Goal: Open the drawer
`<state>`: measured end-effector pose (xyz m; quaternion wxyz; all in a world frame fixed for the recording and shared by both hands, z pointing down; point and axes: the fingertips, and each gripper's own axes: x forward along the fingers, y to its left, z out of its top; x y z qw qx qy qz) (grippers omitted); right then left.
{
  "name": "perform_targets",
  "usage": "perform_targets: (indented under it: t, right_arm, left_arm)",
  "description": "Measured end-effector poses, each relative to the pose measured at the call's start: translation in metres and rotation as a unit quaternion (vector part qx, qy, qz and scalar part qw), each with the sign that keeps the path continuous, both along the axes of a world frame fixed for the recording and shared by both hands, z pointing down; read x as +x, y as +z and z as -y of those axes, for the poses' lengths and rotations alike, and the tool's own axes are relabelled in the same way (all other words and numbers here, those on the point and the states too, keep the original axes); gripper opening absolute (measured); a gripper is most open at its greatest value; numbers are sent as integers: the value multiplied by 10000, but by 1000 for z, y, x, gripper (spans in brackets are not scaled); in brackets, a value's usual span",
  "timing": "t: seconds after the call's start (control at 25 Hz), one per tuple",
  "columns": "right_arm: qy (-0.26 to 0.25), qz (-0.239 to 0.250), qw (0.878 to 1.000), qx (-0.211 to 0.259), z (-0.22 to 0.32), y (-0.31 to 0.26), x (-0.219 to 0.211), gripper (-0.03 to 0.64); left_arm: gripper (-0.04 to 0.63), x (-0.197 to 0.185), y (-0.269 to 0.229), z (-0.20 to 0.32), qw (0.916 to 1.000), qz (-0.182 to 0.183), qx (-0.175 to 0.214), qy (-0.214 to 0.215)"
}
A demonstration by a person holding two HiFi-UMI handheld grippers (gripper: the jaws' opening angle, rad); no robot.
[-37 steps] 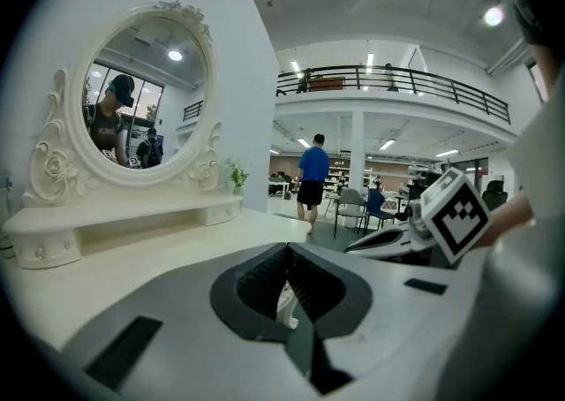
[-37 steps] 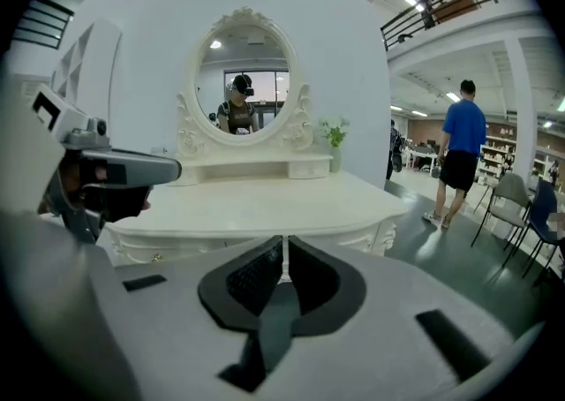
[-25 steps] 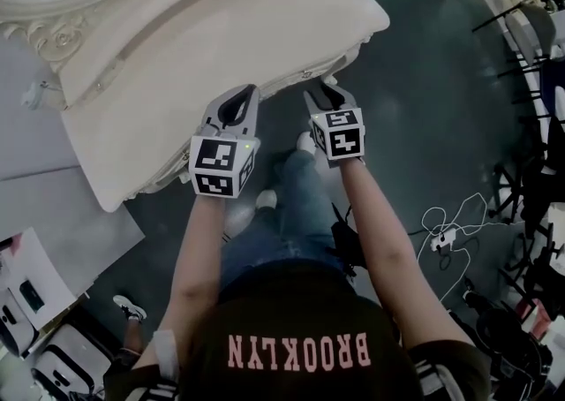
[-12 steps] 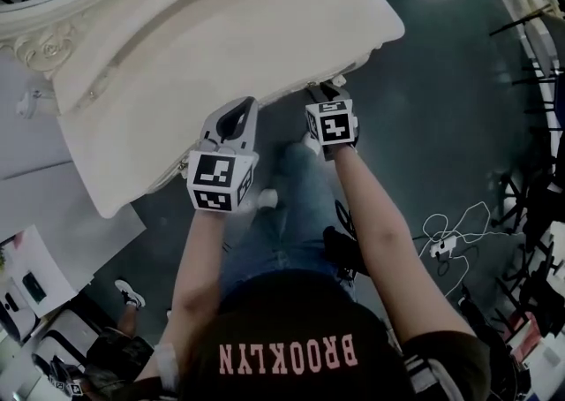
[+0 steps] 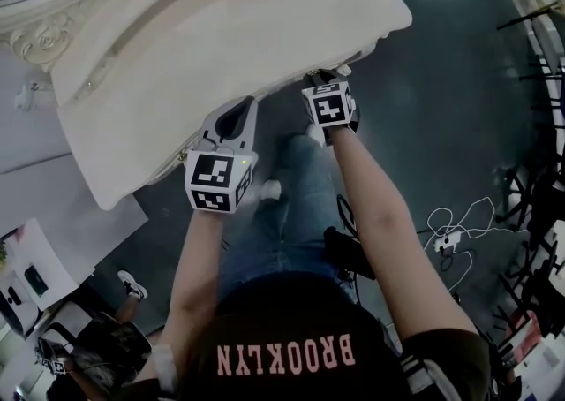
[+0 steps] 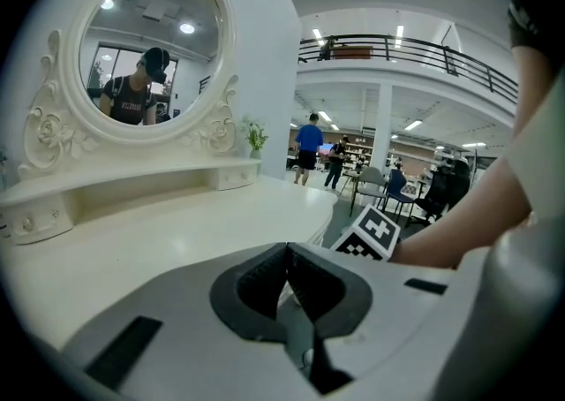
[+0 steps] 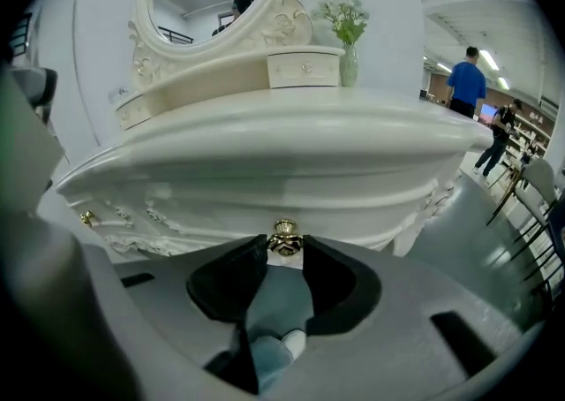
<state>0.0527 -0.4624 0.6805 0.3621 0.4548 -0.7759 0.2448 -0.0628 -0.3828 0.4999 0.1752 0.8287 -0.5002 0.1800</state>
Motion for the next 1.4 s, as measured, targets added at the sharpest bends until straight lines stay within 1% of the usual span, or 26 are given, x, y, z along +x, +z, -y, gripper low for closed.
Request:
perform_targets:
  t: [0.36,0.56,0.76,0.96,1.12,1.4]
  right_arm:
    - [145,-7,9999,-50,-2,-3,2,110]
    - [102,-22,9999,-7,-2,2,3,109]
    - [-25,20,10000,-52,-21,-1,12,110]
    - [96,10,9999,-89,-39,0,24,110]
    - [67,-65,9999,-103,-53,3,32,110]
    - [166,-32,9998,-129,-85,-1,53,110]
  left_arm:
    - [5,-1,4,-20,9999,36,-76,83]
    - [5,-5,6,-25,9999,38,-92,139]
    - [5,-1,2,-24,9998,-14,-51,190]
    - [5,9,2,-31,9993,-27,-20,373]
    - [5,16,3,-42,9987,-34,-26,502]
    - [5,34,-1,-59,9977,-52,12,683]
